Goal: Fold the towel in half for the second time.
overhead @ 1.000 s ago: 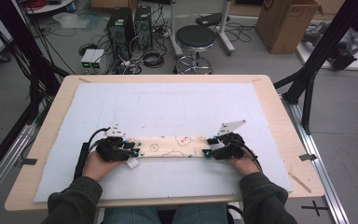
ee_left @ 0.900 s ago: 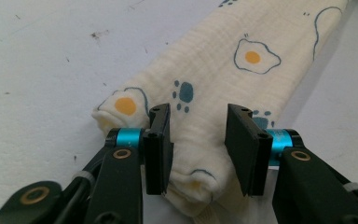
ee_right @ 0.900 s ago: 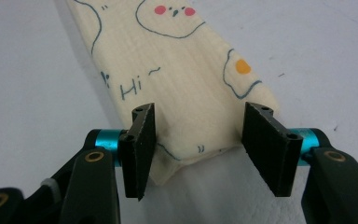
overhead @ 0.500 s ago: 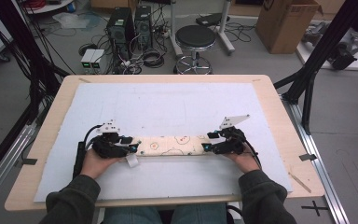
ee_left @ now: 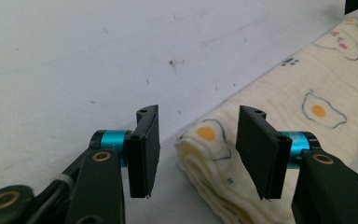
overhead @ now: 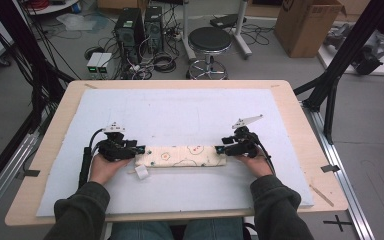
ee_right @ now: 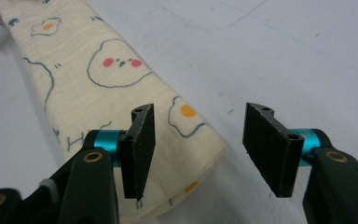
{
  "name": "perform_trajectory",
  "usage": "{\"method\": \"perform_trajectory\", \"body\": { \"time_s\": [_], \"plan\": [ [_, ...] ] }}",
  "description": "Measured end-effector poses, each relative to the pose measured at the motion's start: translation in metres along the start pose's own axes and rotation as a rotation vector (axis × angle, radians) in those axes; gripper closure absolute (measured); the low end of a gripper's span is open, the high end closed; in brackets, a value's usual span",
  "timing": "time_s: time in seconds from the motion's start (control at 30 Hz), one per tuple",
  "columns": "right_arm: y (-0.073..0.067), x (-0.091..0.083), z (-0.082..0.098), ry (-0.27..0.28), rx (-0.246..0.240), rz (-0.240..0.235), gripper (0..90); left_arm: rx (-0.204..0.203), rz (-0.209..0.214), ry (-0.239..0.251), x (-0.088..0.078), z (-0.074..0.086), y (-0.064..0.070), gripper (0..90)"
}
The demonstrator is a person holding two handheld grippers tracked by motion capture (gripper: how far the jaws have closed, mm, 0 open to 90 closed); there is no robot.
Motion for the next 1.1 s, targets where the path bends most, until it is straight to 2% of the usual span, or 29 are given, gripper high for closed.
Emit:
{"method": "perform_trajectory", "body": {
  "time_s": [0.07, 0.2, 0.3, 0.5, 0.57, 0.73, 0.9, 1.1],
  "plan": [
    [0.002, 0.003, 0.0, -0.009, 0.011, -0.003, 46.8, -0.005, 0.008, -0.013, 0.001, 0.001, -0.001, 50.1],
    [0.003, 0.007, 0.002, -0.04, 0.027, -0.014, 53.2, 0.001, 0.028, -0.022, 0.003, 0.003, 0.0, 58.7],
    [0.003, 0.008, 0.002, -0.049, 0.027, -0.03, 60.6, 0.014, 0.037, -0.035, 0.004, 0.003, 0.001, 65.8],
    [0.0, 0.008, 0.003, -0.067, 0.013, -0.047, 77.9, 0.021, 0.048, -0.023, 0.002, 0.003, 0.002, 78.1],
    [-0.002, 0.008, 0.002, -0.065, -0.005, -0.045, 79.6, 0.023, 0.047, -0.017, 0.002, 0.002, 0.002, 79.6],
    [-0.003, 0.003, 0.001, -0.051, -0.004, -0.053, 80.6, 0.026, 0.044, 0.004, -0.001, 0.0, 0.003, 80.9],
    [-0.005, -0.001, -0.001, -0.035, -0.01, -0.058, 80.9, 0.015, 0.038, 0.035, -0.004, -0.002, 0.003, 81.9],
    [-0.006, -0.005, -0.01, -0.036, -0.016, -0.042, 81.0, 0.0, 0.031, 0.053, -0.005, -0.008, -0.001, 82.2]
  ]
}}
Point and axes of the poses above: each handheld gripper's, and its own axes: x roughly forward along the jaws, z roughly out of its underside, y roughly to its right, the point moved 2 cm from there along x, roughly forward along the jaws, and after that the axes turned 11 degrees about x, right-handed, at the moved point
